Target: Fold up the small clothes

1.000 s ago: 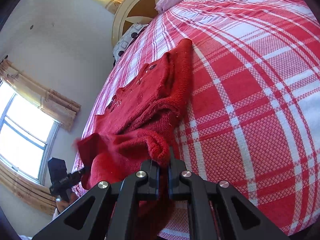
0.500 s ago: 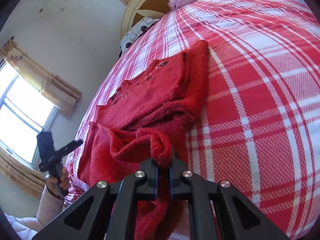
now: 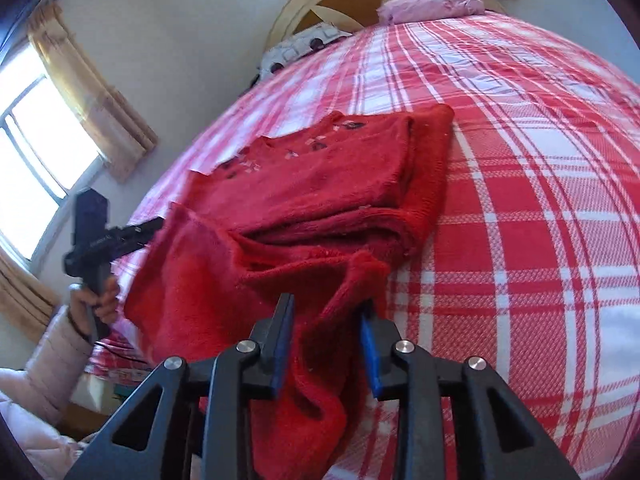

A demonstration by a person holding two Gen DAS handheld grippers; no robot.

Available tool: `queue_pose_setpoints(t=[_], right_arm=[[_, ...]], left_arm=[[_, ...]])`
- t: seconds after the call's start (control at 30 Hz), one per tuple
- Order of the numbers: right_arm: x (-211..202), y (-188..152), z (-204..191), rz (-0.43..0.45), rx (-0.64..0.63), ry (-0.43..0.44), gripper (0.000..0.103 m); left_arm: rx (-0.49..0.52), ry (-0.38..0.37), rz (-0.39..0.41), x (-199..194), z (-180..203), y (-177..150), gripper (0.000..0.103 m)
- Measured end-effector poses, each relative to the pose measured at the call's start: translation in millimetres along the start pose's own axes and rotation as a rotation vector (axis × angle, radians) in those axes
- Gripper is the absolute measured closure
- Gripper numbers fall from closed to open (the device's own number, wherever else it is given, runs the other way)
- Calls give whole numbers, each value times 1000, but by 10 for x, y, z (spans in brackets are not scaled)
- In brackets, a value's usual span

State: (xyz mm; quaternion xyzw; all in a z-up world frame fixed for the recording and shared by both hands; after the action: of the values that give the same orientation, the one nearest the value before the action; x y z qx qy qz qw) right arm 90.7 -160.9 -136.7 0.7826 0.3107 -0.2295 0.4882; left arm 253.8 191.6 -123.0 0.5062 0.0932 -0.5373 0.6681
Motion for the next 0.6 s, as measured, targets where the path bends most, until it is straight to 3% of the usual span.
queue_pose_setpoints(t=[0.03,0.13,0.3,0.4,0.47,0.6], right_arm=[[13,1,10,3,14,2,72],[-1,21,22,18,20,-37,88],[-105,60,-107,49,-30,-54,89],[-92,66,-168,40,-54,-59,89],[-53,63,-171,30,-54,-64,89],[63,35,-106,6,-26,-81,88]], left_arm=[[5,18,7,-6,-11,-7,84],[25,55,36,-69,-5,-39,90],[115,92,26,-64,152,-94,90],[114,111,3,26,152,-52,70],[96,116,7,73,130,15,48],[55,62,6,130,98,82,49]])
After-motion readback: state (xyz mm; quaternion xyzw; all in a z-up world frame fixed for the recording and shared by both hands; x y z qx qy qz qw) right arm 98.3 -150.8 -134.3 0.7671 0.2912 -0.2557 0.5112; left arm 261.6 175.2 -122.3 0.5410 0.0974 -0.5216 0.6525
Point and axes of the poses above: each gripper's, at about its wrist camera, not at the fingertips, and x roughly the way its jaws point, z to its right, y to its top, the point moved 4 cm from there along x, roughly the way its jaws point, and after that the axes turned 4 degrees about y, right-handed, at the moved point
